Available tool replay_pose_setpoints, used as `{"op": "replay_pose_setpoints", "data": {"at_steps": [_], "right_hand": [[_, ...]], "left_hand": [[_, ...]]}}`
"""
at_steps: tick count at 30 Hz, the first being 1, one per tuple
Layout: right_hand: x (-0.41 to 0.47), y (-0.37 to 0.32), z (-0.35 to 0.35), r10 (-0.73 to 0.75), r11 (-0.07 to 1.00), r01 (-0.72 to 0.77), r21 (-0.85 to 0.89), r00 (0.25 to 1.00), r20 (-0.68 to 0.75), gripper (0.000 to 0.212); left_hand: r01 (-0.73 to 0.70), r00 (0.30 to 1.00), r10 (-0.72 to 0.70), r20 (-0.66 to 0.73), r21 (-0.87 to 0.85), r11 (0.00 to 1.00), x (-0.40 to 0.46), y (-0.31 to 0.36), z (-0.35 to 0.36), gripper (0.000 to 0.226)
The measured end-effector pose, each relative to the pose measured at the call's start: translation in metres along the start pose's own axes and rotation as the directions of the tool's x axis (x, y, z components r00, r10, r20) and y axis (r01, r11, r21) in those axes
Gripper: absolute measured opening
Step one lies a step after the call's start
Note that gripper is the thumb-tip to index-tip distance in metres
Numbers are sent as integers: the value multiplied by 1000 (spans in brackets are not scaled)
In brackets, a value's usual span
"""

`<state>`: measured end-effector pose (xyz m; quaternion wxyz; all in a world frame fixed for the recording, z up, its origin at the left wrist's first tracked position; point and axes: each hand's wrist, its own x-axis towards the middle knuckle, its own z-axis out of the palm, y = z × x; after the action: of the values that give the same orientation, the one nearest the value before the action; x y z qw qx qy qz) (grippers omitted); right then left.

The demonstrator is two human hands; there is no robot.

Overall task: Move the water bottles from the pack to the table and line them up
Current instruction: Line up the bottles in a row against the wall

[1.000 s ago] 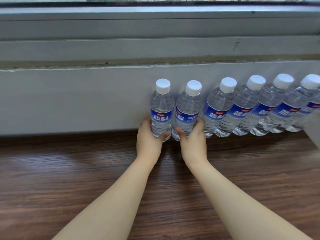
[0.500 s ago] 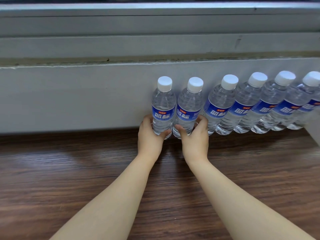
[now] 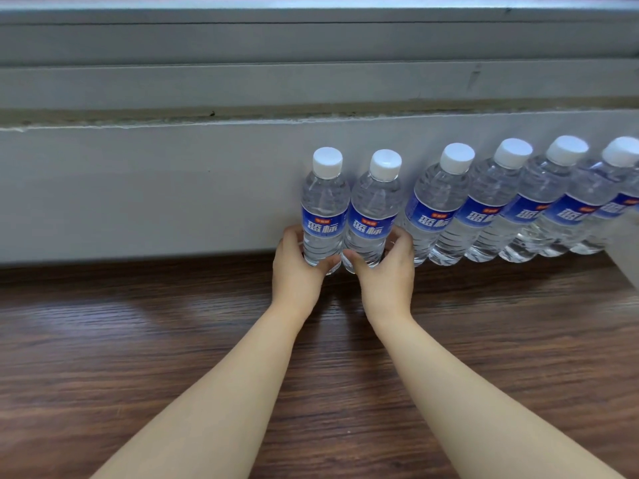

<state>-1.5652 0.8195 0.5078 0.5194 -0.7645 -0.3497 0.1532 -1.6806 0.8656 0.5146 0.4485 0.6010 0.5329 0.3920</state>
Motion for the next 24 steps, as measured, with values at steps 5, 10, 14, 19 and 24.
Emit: {"op": "replay_pose_setpoints", "data": {"at_steps": [5, 10, 14, 19, 24], "right_hand": [[3, 1, -6, -27, 1000, 27, -7, 997, 70, 63], [0, -1, -10, -52, 998, 50, 26, 995, 87, 56], [-9, 6, -9, 72, 995, -74, 70, 997, 30, 57], [-11, 13, -3, 92, 993, -91, 73, 996, -14, 52], [-12, 13, -3, 59, 997, -54, 47, 993, -106, 50]], "left_hand": [[-10, 1000, 11, 23, -17, 1000, 1, -4, -3, 58], [-9, 1000, 9, 0, -53, 999, -3, -3, -1, 56], [2, 1000, -2, -3, -57, 998, -2, -1, -3, 55], [5, 1000, -4, 6, -53, 999, -2, -2, -2, 55], [-1, 1000, 2, 6, -57, 998, -2, -3, 6, 55]]}}
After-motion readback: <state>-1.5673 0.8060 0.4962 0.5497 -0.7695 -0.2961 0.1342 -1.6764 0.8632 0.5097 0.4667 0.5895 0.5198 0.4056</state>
